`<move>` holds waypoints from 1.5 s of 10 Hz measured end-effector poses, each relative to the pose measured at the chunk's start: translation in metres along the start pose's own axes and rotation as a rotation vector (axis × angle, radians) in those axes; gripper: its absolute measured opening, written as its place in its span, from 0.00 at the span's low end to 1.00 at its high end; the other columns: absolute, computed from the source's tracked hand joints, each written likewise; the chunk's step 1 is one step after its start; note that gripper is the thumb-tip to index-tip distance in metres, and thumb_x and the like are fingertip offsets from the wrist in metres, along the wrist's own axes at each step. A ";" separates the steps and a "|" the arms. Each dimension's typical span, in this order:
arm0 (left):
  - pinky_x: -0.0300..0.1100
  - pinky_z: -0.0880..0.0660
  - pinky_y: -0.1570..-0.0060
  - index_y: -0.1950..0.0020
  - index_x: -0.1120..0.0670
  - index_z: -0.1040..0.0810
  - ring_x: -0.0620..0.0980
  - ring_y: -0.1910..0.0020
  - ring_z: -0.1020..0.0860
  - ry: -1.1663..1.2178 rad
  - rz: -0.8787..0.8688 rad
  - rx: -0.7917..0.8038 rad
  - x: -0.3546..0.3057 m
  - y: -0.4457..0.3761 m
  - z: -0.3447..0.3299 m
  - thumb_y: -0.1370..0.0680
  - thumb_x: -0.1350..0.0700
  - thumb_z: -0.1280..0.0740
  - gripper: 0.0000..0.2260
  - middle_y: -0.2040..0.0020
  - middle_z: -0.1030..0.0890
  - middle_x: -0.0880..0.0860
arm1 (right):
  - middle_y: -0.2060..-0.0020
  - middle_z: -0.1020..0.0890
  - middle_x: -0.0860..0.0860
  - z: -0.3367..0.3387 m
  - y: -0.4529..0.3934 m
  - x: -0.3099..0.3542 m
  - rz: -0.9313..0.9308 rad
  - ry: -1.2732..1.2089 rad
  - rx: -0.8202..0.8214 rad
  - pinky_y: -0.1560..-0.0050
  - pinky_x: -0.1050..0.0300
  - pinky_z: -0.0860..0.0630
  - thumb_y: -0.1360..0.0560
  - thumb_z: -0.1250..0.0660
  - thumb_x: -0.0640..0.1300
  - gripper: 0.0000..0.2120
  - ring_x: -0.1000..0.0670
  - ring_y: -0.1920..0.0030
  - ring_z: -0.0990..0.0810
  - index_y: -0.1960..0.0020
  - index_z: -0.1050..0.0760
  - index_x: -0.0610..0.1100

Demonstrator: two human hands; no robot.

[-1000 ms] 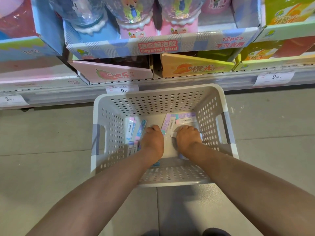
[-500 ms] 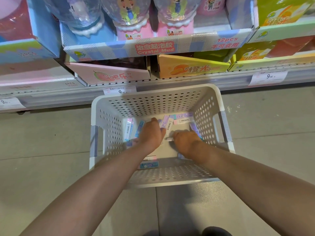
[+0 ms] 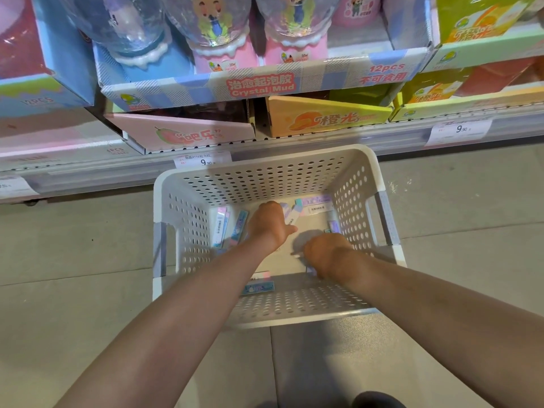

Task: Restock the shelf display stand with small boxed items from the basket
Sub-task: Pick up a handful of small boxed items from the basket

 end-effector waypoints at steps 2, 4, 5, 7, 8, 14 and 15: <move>0.47 0.28 0.48 0.39 0.60 0.27 0.58 0.41 0.24 0.016 0.013 0.027 0.016 0.005 -0.002 0.31 0.51 0.25 0.25 0.40 0.22 0.59 | 0.45 0.20 0.41 -0.002 -0.005 0.000 -0.006 -0.075 -0.102 0.50 0.53 0.25 0.25 0.38 0.35 0.10 0.42 0.54 0.23 0.45 0.25 0.36; 0.47 0.28 0.53 0.42 0.62 0.26 0.60 0.44 0.24 0.017 0.004 0.050 0.022 0.013 -0.009 0.28 0.55 0.30 0.18 0.43 0.23 0.61 | 0.69 0.27 0.51 -0.006 -0.008 0.003 -0.072 -0.314 0.007 0.49 0.61 0.28 0.22 0.44 0.37 0.16 0.53 0.66 0.28 0.68 0.33 0.40; 0.44 0.30 0.57 0.44 0.64 0.25 0.61 0.47 0.23 0.024 0.003 0.021 0.024 0.016 -0.005 0.27 0.57 0.32 0.15 0.45 0.22 0.62 | 0.66 0.26 0.49 -0.003 -0.010 -0.001 -0.066 -0.300 -0.044 0.48 0.59 0.30 0.21 0.46 0.38 0.16 0.52 0.63 0.25 0.68 0.35 0.42; 0.47 0.27 0.48 0.36 0.59 0.27 0.59 0.42 0.24 -0.083 -0.073 0.040 0.027 0.023 0.010 0.25 0.50 0.34 0.20 0.43 0.21 0.59 | 0.44 0.22 0.40 0.009 0.010 -0.003 0.027 -0.273 -0.209 0.51 0.53 0.28 0.23 0.42 0.38 0.12 0.41 0.44 0.22 0.41 0.28 0.39; 0.44 0.28 0.57 0.48 0.60 0.24 0.60 0.49 0.22 -0.086 -0.087 0.060 0.024 0.034 0.026 0.26 0.52 0.35 0.13 0.52 0.21 0.59 | 0.49 0.21 0.41 0.030 0.027 0.002 0.109 -0.457 -0.317 0.51 0.54 0.27 0.23 0.40 0.40 0.09 0.40 0.48 0.22 0.45 0.28 0.39; 0.31 0.37 0.76 0.63 0.65 0.27 0.40 0.78 0.30 0.383 -0.167 0.001 -0.057 0.229 0.267 0.26 0.59 0.37 0.10 0.73 0.26 0.52 | 0.73 0.29 0.48 0.172 0.288 0.003 0.126 -1.423 -0.526 0.75 0.61 0.35 0.29 0.29 0.45 0.14 0.51 0.75 0.33 0.68 0.32 0.45; 0.38 0.34 0.70 0.59 0.67 0.27 0.48 0.70 0.27 0.463 -0.227 0.000 -0.085 0.283 0.328 0.27 0.57 0.37 0.12 0.67 0.22 0.61 | 0.74 0.32 0.49 0.208 0.366 0.014 0.194 -1.429 -0.557 0.75 0.63 0.36 0.28 0.30 0.42 0.15 0.52 0.74 0.35 0.69 0.34 0.45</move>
Point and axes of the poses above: each hand's wrist, its own y-axis away from the middle knuckle, its own z-axis out of the back of the hand, x = y × z, the point moved 7 cm from there along -y, towards the middle knuckle
